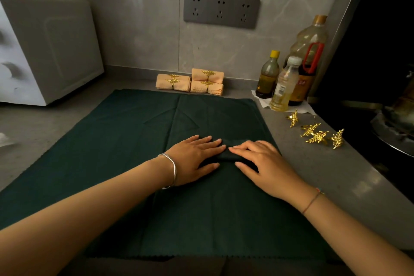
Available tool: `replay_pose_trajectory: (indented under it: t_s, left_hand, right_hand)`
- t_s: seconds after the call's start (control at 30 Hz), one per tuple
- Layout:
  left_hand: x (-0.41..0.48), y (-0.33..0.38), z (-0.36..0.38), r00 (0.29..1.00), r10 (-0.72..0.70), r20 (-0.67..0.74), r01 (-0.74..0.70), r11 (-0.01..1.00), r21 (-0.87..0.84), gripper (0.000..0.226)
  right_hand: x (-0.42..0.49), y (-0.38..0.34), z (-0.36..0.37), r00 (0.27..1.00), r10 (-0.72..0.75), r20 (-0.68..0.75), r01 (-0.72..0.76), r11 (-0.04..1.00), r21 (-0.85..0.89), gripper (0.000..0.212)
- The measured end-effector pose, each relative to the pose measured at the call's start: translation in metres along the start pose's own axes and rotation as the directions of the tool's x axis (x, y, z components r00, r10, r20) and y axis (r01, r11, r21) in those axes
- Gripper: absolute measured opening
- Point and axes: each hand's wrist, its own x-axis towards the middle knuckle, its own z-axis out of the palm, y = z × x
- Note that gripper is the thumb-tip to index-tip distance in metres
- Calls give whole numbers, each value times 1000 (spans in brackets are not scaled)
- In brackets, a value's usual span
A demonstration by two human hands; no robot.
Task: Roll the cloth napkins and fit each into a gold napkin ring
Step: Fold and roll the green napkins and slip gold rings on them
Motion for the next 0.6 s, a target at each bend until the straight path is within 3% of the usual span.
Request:
replay_pose_trajectory:
  t_s: [0.23, 0.6]
  left_hand:
    - [-9, -2, -6, 997, -19, -72, 28, 992, 121, 52]
    - [-17, -13, -10, 971, -88, -221, 113, 988, 102, 45]
  right_hand:
    - [-2, 10, -4, 1000, -19, -2, 19, 999, -41, 40]
    - [-8, 35, -4, 997, -42, -66, 44, 999, 28, 36]
